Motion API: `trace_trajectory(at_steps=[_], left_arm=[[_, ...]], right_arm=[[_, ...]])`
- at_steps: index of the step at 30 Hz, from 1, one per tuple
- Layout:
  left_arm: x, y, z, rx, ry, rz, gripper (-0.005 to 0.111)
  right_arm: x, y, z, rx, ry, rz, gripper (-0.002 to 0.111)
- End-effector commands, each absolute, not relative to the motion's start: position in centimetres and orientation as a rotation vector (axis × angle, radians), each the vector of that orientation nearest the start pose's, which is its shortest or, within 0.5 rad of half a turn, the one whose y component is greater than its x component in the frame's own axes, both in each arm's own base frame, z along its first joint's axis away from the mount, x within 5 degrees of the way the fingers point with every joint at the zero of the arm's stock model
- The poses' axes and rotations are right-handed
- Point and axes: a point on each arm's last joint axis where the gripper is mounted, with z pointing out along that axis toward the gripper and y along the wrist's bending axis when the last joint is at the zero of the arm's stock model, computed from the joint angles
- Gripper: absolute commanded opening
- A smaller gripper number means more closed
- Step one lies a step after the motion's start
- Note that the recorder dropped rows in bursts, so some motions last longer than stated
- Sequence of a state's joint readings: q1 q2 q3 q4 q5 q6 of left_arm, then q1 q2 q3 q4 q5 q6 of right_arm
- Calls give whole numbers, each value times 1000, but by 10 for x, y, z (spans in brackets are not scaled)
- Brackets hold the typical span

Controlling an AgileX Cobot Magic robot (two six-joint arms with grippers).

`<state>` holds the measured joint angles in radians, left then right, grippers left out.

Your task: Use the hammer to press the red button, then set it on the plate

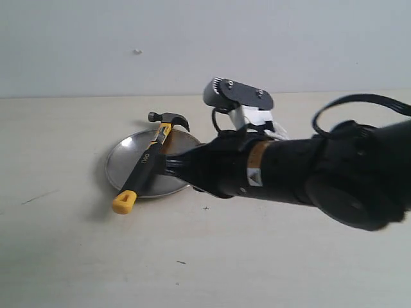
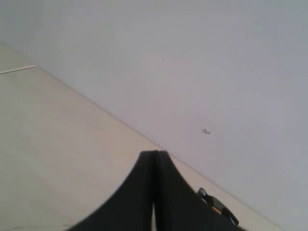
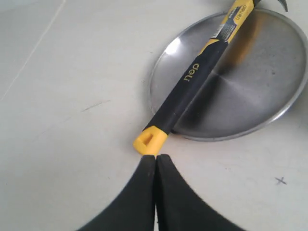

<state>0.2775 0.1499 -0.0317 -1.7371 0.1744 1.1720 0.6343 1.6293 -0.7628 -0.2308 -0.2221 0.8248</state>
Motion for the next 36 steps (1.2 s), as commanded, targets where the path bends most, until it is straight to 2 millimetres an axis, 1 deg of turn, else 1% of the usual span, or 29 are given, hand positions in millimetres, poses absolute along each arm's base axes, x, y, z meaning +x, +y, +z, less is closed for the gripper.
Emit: trace_trajectory(at_steps=[1, 4, 20, 22, 24, 26, 27, 29, 32, 34, 36], left_arm=[[69, 4, 216, -529, 1491, -364, 0], [69, 4, 216, -529, 1491, -364, 0], [69, 4, 216, -529, 1491, -364, 0], [69, 4, 216, -529, 1491, -364, 0], [69, 4, 216, -529, 1491, -364, 0], [69, 4, 216, -529, 1491, -364, 0], [69, 4, 216, -529, 1491, -364, 0], [69, 4, 216, -529, 1491, -364, 0], [69, 4, 216, -529, 1491, -364, 0], [69, 4, 216, -529, 1491, -364, 0], [69, 4, 216, -529, 1491, -364, 0]], right_arm=[[233, 179, 199, -145, 2180, 760, 0], [228, 175, 200, -148, 2178, 761, 0], [228, 175, 201, -156, 2170, 760, 0], [227, 175, 202, -192, 2167, 746, 0], [227, 171, 209, -263, 2131, 699, 0], [220, 164, 221, -350, 2109, 623, 0], [217, 160, 226, -368, 2115, 591, 0], [208, 148, 244, -393, 2093, 537, 0], [193, 124, 268, -350, 1991, 517, 0], [181, 106, 279, -305, 1906, 515, 0], [169, 91, 283, -266, 1823, 516, 0]])
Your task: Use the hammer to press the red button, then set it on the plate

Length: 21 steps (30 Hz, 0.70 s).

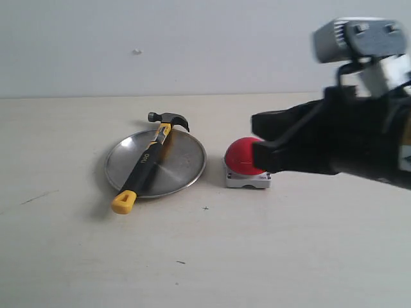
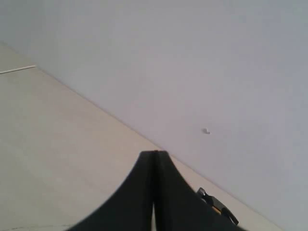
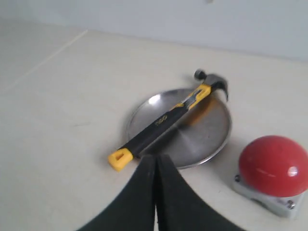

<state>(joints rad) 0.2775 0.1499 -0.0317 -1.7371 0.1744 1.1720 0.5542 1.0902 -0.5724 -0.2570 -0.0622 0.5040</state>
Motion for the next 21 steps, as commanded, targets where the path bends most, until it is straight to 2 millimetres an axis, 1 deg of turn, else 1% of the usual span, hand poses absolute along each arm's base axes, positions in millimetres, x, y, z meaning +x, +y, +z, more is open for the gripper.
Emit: trace_trajectory(at_steps=[1, 4, 7, 11, 14, 16, 21], left_arm=[[69, 4, 216, -529, 1491, -364, 0], [69, 4, 216, -529, 1491, -364, 0], [69, 4, 216, -529, 1491, -364, 0], [69, 4, 216, -529, 1491, -364, 0], [69, 4, 216, -529, 1491, -364, 0], [69, 4, 216, -529, 1491, -364, 0], [69, 4, 216, -529, 1491, -364, 0]], right_arm=[[162, 83, 283, -247, 1782, 513, 0], [140, 62, 275, -204, 1689, 484, 0], [118, 42, 258, -133, 1647, 427, 0], [97, 23, 233, -32, 1610, 343, 0], [83, 14, 216, 27, 1565, 286, 0], [76, 11, 218, 51, 1504, 259, 0], [66, 3, 213, 125, 1519, 182, 0]])
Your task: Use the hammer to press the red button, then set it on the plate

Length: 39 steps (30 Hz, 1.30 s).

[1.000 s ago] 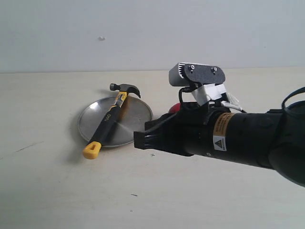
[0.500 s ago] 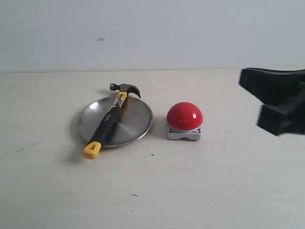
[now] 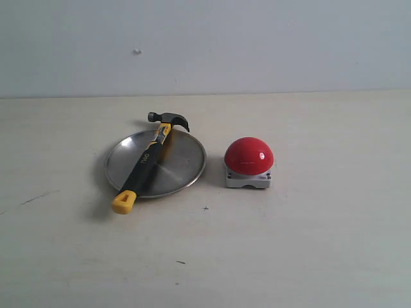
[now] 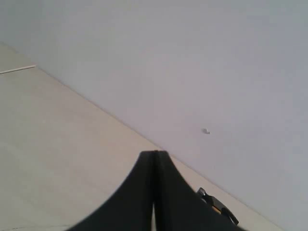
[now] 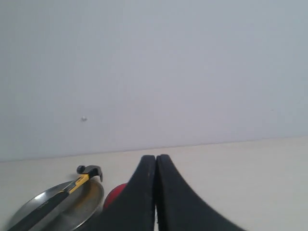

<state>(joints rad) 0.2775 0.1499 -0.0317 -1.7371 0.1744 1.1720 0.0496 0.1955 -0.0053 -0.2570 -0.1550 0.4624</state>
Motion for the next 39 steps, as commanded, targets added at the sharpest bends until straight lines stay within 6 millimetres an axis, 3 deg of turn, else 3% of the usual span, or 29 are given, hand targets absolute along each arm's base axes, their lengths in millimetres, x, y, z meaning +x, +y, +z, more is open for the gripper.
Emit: trace_trajectory(at_steps=[1, 11, 31, 33, 36, 39], left_arm=[[69, 4, 216, -529, 1491, -364, 0], [69, 4, 216, -528, 1491, -364, 0], [69, 4, 216, -528, 1491, -364, 0], [69, 5, 216, -464, 1516, -276, 0], [65, 7, 207, -243, 1566, 5, 0], [58, 10, 211, -246, 1498, 49, 0]], right_arm=[[64, 2, 213, 127, 1519, 167, 0], [56, -4, 199, 163, 1631, 87, 0], [56, -4, 198, 177, 1639, 96, 0], [56, -4, 198, 177, 1639, 96, 0], [56, -4, 198, 177, 1639, 96, 0], [56, -4, 198, 177, 1639, 96, 0]])
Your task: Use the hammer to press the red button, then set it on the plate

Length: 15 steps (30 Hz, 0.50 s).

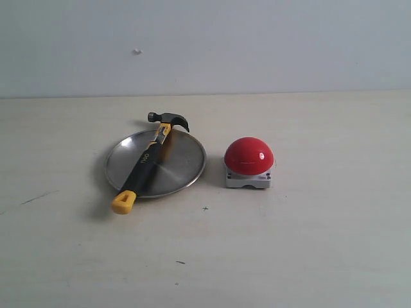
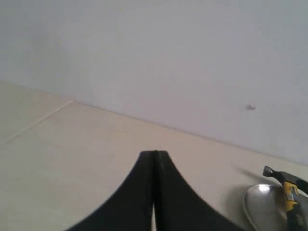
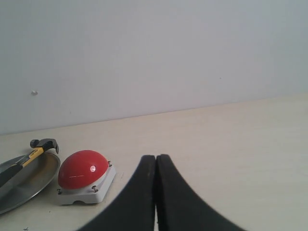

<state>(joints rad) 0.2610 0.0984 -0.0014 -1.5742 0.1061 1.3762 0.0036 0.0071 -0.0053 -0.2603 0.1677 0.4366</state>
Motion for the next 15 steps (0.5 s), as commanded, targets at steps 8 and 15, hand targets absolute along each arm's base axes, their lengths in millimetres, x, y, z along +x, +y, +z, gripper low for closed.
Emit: trace_trajectory(at_steps=[8, 15], left_arm=[[56, 7, 213, -212, 1469, 9, 0], [56, 7, 213, -212, 1469, 9, 0]], right_arm=[[56, -4, 198, 177, 1639, 96, 0], [56, -4, 198, 177, 1639, 96, 0]])
